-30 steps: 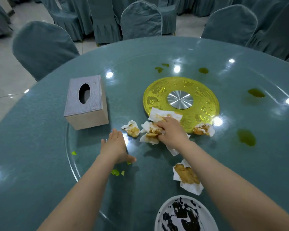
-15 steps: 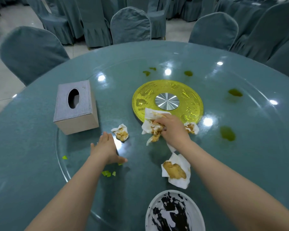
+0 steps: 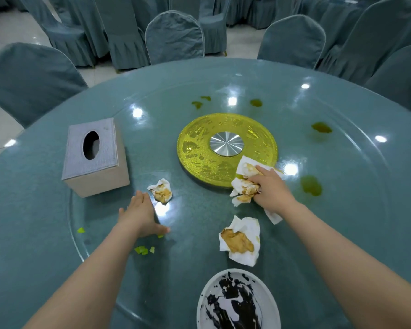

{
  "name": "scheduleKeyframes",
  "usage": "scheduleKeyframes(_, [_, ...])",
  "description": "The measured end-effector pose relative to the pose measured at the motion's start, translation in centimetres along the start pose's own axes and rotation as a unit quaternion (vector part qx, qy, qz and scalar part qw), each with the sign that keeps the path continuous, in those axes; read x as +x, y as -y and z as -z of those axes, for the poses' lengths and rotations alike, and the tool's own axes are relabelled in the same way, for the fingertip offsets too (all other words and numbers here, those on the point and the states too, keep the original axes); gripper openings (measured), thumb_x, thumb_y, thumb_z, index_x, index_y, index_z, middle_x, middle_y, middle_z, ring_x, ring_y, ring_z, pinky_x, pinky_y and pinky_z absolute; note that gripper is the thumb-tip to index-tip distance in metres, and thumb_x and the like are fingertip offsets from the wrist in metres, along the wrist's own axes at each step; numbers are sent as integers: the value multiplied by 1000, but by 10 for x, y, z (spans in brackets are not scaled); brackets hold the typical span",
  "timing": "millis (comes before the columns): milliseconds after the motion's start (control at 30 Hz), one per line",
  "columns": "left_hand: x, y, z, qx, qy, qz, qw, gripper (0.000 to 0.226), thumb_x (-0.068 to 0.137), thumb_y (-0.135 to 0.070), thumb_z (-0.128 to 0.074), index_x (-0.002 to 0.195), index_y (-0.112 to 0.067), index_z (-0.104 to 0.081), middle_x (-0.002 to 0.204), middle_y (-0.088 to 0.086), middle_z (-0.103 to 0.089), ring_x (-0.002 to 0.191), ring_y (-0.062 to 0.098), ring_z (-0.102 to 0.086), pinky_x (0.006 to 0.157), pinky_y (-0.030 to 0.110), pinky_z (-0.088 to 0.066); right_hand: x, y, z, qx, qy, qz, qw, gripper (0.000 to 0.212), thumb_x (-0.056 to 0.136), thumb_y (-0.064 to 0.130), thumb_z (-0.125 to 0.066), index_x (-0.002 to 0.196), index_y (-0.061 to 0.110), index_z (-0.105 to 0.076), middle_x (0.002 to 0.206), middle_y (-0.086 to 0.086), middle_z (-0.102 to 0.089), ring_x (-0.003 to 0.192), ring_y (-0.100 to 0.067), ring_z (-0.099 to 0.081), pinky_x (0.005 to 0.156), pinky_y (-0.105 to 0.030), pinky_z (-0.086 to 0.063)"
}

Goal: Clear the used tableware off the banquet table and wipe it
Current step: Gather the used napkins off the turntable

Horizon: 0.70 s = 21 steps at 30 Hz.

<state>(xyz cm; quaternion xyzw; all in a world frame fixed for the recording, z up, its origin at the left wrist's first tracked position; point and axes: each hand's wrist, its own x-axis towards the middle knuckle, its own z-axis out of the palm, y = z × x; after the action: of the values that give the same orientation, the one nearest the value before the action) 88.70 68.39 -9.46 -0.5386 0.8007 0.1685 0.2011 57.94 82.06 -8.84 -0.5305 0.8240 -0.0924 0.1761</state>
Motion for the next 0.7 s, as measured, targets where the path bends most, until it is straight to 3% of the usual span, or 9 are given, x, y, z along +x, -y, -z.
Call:
scheduleKeyframes(167, [2, 0, -1, -4, -4, -1, 1000, 134, 63, -66, -74, 151, -5, 8, 160, 9, 13, 148, 24, 3, 116, 52, -13, -1, 3, -11, -2, -79, -2, 997, 51, 80, -1, -51, 123, 24, -63, 138, -3, -51, 123, -30, -46, 99, -33, -37])
scheduleKeyframes(300, [-1, -1, -5, -15, -15, -4, 1000, 135, 63, -66, -74, 150, -4, 8, 160, 9, 13, 148, 23, 3, 116, 48, -17, -4, 4, -10, 8, -90, -9, 996, 50, 82, -2, -48, 118, 26, -67, 131, 0, -57, 114, -29, -52, 94, -32, -44])
scheduleKeyframes(600, [-24, -19, -9, -65, -27, -4, 998, 133, 61, -65, -76, 150, 0, -1, 159, 14, 5, 147, 26, -4, 115, 44, -25, -47, 13, 13, 98, -145, -33, 984, 43, 77, -4, -53, 104, 22, -73, 106, 0, -68, 96, -24, -60, 75, -21, -36])
scheduleKeyframes(700, [-33, -28, -13, -80, -29, -13, 996, 123, 63, -65, -75, 147, 0, -12, 155, 16, -10, 144, 27, -14, 113, 39, -28, -71, 8, 18, 81, -122, -37, 989, 40, 77, -2, -52, 99, 23, -74, 99, -3, -68, 90, -25, -61, 72, -26, -42])
